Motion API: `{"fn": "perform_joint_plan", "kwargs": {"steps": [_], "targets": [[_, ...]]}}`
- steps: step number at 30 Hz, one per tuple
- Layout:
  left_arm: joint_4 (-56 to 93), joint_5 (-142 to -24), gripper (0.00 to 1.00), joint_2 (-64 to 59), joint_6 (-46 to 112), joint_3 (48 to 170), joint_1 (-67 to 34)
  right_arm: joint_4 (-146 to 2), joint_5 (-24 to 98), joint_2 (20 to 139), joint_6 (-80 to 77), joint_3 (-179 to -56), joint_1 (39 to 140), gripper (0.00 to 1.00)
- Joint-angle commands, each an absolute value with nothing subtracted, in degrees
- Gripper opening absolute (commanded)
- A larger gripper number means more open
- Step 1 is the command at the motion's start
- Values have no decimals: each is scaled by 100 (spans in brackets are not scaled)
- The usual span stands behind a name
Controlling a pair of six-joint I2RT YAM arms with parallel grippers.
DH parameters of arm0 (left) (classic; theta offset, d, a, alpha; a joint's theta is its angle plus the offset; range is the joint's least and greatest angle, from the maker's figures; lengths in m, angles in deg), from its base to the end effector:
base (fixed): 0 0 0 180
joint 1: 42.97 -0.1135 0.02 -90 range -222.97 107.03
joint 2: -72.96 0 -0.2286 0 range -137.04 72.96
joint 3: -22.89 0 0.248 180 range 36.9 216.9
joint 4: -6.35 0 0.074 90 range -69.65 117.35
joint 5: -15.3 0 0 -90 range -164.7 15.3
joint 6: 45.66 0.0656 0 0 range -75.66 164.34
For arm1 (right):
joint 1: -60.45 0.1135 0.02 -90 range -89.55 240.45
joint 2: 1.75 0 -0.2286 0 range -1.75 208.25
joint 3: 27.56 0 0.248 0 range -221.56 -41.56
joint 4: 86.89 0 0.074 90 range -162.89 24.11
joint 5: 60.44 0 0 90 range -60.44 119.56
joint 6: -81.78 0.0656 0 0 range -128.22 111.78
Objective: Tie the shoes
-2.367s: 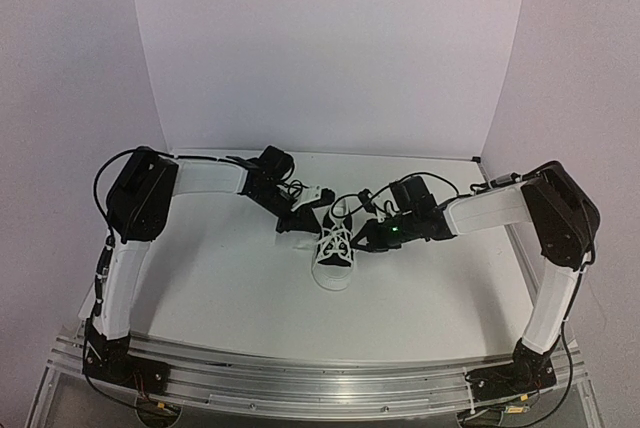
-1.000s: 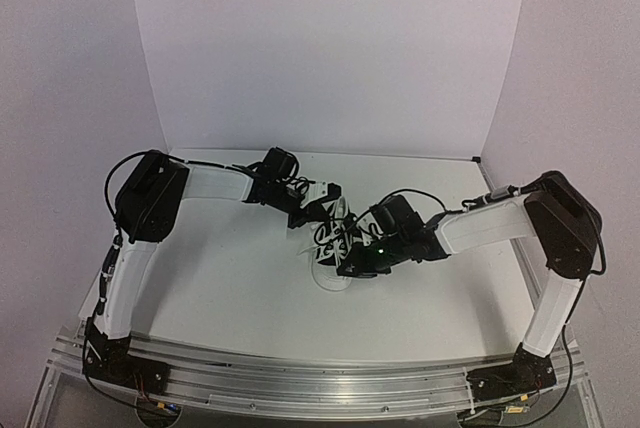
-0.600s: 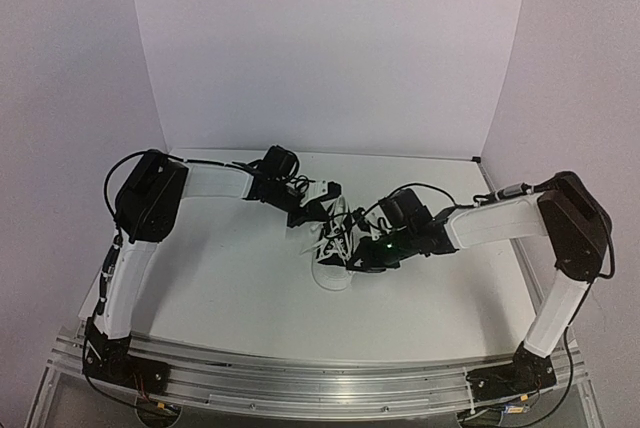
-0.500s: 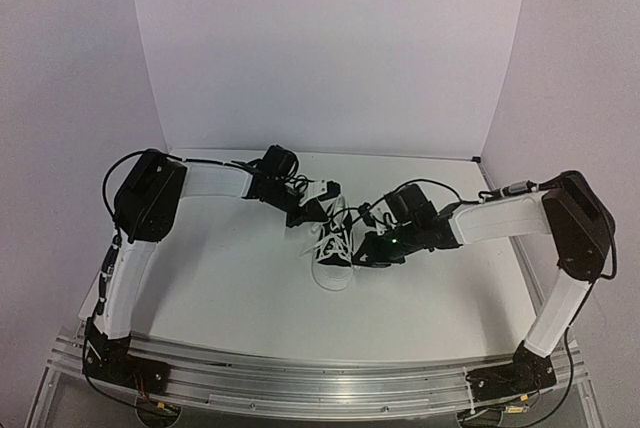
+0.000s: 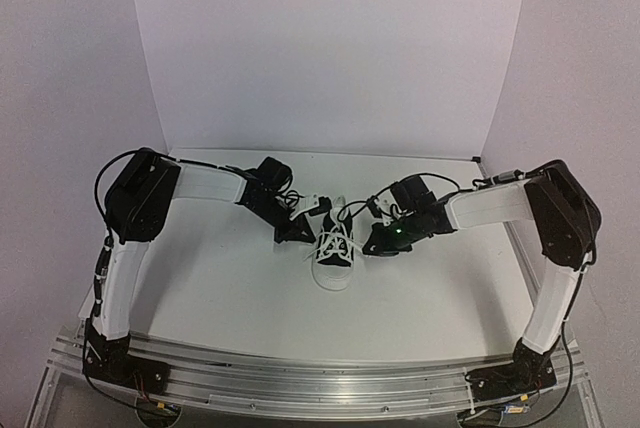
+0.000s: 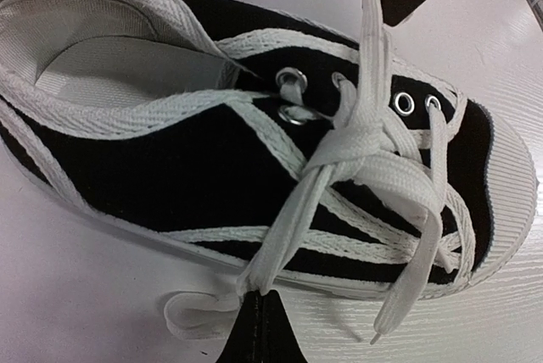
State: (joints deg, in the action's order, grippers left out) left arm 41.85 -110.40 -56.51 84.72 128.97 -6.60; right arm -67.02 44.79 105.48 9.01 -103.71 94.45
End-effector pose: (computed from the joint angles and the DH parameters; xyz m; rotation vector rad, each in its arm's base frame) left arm 0.3466 -0.3028 0.0825 1.7118 1.8040 -0.7730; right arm 0.3109 0.2305 0.0972 -0.4915 2.5056 0.6985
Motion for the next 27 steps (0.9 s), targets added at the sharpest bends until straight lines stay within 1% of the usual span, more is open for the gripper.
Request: {"fn": "perform_joint_plan", "kwargs": {"steps": [1,3,6,9,13,14,16,19,21,23,27], "targets": [[4242,-10961,0,-5429,8372,13015,-658,-6584,4653,10714,696,-10618,9413,5],[4302,-10982,2,-5423,8355,13100,-665,-6584,4621,10715,681,-10644,9410,16],[4397,-11032,31,-5326,8336,13130,-666,-6572,4584,10658,647,-10633,9370,30],[4687,-11053,47,-5161,8363,13212,-672,-6518,4587,10487,596,-10537,9253,41],[5179,-11077,64,-4759,8465,13205,-737,-6405,4722,10058,438,-10287,8984,48],[5311,-11061,67,-4632,8524,13150,-756,-6376,4731,9906,409,-10225,8920,50],[5522,-11069,70,-4276,8547,12939,-837,-6358,4588,9522,426,-10093,8730,55],[5368,-11371,77,-3528,8077,12298,-1165,-6366,4234,8970,568,-9849,8341,63],[4753,-11580,79,-2755,7446,11576,-1519,-6366,3752,8672,777,-9737,8015,68],[3809,-11505,81,-2095,6538,10748,-1867,-6371,3322,8462,1110,-9605,7543,70],[2299,-11092,86,-1153,4659,9296,-2613,-6260,2386,8310,1608,-9476,6986,71]]}}
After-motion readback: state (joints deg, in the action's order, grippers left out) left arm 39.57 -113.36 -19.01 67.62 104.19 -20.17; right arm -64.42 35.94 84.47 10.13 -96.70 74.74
